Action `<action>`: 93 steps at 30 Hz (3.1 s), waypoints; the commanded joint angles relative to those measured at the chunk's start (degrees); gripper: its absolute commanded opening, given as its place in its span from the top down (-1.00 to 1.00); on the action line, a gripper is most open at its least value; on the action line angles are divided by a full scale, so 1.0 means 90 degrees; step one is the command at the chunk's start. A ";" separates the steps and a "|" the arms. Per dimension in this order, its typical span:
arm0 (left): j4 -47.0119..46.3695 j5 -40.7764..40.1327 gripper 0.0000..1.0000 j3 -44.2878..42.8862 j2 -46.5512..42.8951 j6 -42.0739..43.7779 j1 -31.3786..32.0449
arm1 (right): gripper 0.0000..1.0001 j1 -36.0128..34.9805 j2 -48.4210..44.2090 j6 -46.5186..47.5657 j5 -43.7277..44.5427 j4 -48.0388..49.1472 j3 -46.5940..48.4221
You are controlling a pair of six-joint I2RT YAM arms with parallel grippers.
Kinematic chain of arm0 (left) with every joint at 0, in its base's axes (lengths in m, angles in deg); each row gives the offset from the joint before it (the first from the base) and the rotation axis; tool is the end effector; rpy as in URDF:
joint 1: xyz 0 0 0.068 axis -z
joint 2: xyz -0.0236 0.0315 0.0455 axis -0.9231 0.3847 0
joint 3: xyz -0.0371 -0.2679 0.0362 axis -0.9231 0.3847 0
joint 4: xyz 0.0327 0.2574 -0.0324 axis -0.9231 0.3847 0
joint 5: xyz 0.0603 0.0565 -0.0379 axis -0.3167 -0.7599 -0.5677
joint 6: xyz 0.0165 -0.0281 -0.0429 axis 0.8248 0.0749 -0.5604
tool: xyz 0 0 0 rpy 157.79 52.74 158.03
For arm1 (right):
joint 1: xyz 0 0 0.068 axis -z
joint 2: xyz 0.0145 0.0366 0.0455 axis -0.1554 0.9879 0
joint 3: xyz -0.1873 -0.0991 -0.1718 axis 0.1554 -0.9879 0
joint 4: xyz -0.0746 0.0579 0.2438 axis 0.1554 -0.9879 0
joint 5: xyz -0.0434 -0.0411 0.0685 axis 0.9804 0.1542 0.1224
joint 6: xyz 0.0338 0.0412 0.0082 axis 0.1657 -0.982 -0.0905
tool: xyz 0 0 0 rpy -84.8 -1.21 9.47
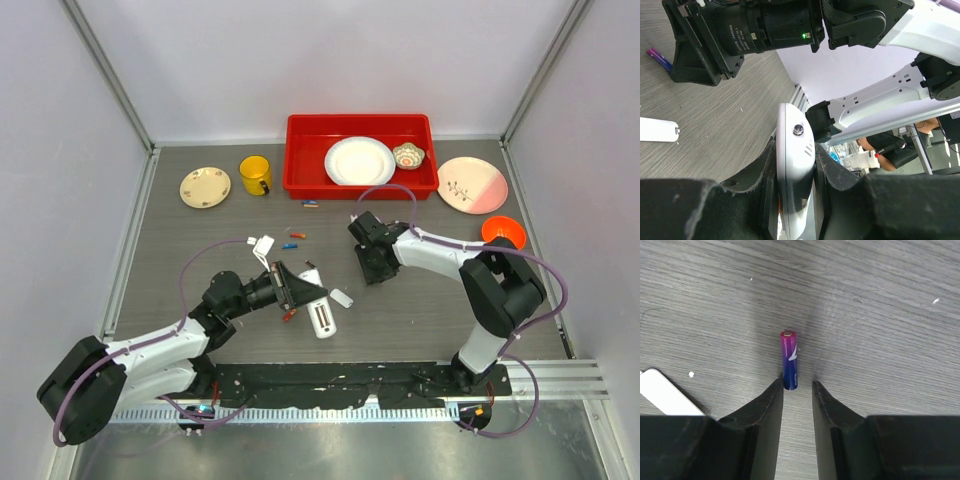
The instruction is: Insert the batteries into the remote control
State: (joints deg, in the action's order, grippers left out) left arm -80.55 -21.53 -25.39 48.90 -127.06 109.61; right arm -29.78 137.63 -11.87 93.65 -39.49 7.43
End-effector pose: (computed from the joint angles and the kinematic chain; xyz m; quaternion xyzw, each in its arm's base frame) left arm 0.1361 -0.1443 0.2079 0.0258 0.6975 -0.6527 0.2947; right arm 0.2475 0.1914 0.1633 -0.1682 0.9712 0.0036 0.1686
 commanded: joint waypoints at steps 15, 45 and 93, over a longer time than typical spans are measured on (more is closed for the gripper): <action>-0.0443 0.0109 1.00 -0.0275 -0.0019 0.0103 -0.0045 | 0.43 0.0044 0.0380 0.0211 -0.0157 0.0145 0.0272; -0.4701 -0.0809 1.00 -0.0997 0.3829 -0.0454 0.0160 | 0.99 -0.1938 -0.4191 -0.1012 -0.0663 -0.2228 0.0487; -0.4701 0.0275 1.00 -0.1251 0.3536 -0.0610 0.0346 | 0.99 -0.1977 -0.3077 -0.1215 -0.1739 -0.0998 0.0272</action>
State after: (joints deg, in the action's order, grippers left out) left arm -107.87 -19.02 -35.62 83.13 -132.94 112.00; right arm -47.22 108.73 -21.79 77.63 -51.49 8.37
